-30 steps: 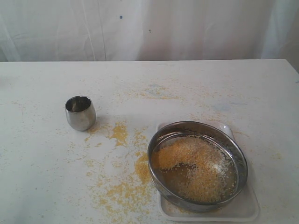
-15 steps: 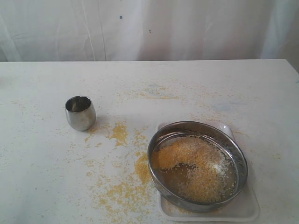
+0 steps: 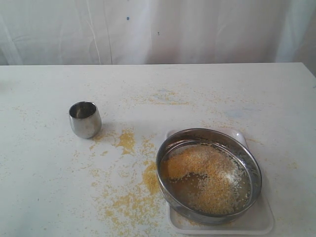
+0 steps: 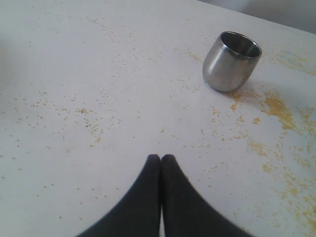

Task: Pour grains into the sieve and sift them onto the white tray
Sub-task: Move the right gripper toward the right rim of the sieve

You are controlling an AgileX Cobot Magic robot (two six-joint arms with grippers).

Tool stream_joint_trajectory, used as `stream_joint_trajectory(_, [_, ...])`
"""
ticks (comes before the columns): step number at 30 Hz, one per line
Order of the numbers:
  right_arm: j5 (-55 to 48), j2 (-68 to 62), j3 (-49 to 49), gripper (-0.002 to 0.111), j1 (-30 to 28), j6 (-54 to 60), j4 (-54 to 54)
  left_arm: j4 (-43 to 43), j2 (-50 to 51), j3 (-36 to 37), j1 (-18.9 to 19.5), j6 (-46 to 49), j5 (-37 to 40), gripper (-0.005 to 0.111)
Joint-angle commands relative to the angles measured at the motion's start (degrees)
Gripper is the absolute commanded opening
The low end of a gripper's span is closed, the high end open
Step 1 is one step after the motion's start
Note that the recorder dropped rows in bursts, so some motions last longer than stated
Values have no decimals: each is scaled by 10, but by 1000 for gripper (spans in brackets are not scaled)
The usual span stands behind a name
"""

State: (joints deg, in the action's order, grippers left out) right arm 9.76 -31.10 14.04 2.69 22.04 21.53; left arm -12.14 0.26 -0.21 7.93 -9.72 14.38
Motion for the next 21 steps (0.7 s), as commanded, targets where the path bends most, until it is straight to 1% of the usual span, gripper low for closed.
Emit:
stream_joint_trajectory(1, [-15,-133,34,0,2,-2,42,0,-3,2,0,-5,2,0])
stream_joint_trajectory(2, [-70,-174,63,0,0,-2,45,0,-3,2,0,-5,2,0])
stream_joint_trajectory(5, [-318,-292,185,0,0,-2,36,0,-3,2,0,-5,2,0])
stream_joint_trajectory(6, [-384,-328,223,0,0,-2,19,0,-3,2,0,-5,2,0])
stream_joint_trajectory(9, [-492,-403,305,0,0,-65,-68,0,-3,2,0,-5,2,0])
stream_joint_trajectory(12, [-529,-446,353,0,0,-163,-149,0,-3,2,0,-5,2,0])
stream_joint_trajectory(15, [-536,-468,373,0,0,-184,-157,0,-3,2,0,-5,2,0])
stream_joint_trajectory(17, [-537,-479,374,0,2,-164,-125,0,-3,2,0,-5,2,0])
stream_joint_trajectory(19, [-542,-494,374,1,2,-95,-62,0,-3,2,0,-5,2,0])
stream_joint_trajectory(21, [-550,-517,374,8,2,-12,-7,0,-3,2,0,-5,2,0])
